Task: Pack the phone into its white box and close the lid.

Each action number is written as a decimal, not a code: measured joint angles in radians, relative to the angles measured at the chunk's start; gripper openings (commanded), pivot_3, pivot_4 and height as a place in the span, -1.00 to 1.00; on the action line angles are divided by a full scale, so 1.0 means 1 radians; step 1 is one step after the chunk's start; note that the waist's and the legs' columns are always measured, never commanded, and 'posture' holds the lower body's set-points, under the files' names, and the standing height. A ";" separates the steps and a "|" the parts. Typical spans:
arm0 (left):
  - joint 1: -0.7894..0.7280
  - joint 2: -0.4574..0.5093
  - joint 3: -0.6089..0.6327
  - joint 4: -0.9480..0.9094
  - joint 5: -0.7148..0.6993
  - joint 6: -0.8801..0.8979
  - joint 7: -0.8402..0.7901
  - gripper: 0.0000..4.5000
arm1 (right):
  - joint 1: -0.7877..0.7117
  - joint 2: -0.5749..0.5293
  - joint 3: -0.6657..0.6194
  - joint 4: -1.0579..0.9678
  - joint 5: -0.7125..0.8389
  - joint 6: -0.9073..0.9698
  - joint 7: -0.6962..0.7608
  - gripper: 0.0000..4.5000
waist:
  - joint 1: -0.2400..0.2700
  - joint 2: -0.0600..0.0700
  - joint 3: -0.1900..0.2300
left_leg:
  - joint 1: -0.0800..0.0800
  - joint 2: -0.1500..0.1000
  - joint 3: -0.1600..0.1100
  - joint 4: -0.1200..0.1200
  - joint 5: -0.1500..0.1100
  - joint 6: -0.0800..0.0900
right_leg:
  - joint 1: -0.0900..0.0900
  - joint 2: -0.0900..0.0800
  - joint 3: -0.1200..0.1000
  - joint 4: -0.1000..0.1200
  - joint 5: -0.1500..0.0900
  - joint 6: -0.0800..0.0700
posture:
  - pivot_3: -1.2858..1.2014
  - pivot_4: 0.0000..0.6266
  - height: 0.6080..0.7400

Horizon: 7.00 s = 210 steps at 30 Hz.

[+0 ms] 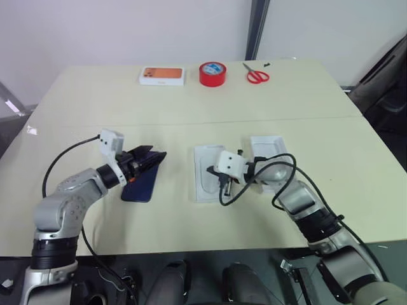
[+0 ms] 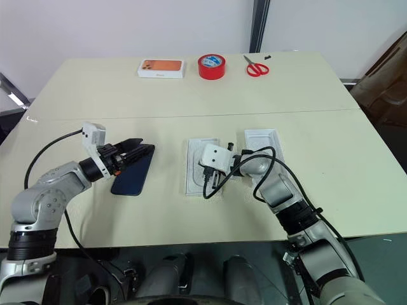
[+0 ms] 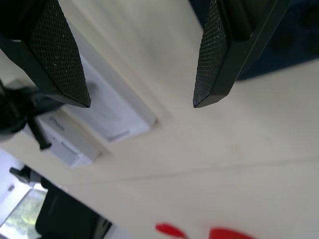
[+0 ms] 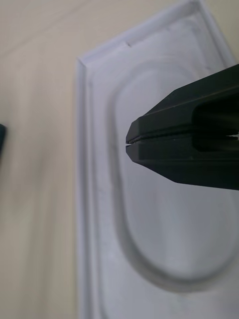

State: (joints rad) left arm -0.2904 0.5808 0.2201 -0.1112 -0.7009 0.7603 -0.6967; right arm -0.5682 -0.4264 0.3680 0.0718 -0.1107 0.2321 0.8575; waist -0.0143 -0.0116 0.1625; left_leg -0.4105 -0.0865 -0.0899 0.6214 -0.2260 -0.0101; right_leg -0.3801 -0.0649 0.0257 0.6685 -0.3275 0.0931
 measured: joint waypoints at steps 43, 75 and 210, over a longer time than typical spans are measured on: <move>-0.207 0.148 -0.118 0.496 0.156 0.239 -0.359 0.54 | -0.275 0.390 0.222 0.333 -0.131 0.240 -0.061 -0.99 | 0.005 0.007 -0.010 | 0.001 -0.002 0.000 -0.004 0.004 -0.006 | -0.008 -0.001 0.001 0.013 0.000 -0.001 | 0.03 -0.52 0.91; -0.213 0.051 -0.060 0.492 0.079 0.391 -0.356 -0.99 | -0.275 0.370 0.210 0.370 -0.132 0.166 -0.082 -1.00 | 0.002 0.007 -0.011 | 0.002 -0.002 -0.002 -0.005 0.005 -0.008 | -0.008 -0.001 0.000 0.013 0.000 -0.001 | 0.03 -0.52 0.91; -0.146 -0.060 0.079 0.131 -0.145 0.391 0.225 -0.99 | 0.015 -0.073 -0.107 0.109 0.161 -0.095 0.107 -1.00 | 0.003 -0.008 -0.001 | -0.012 0.001 0.000 0.008 0.006 -0.010 | -0.011 0.001 -0.001 0.013 0.000 -0.001 | 0.03 -0.52 0.91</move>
State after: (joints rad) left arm -0.4360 0.5210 0.2987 0.0203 -0.8464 1.1518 -0.4718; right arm -0.5533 -0.4995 0.2606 0.1805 0.0505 0.1367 0.9650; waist -0.0110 -0.0195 0.1614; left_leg -0.4225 -0.0857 -0.0897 0.6293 -0.2197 -0.0198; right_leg -0.3910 -0.0643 0.0250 0.6815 -0.3274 0.0923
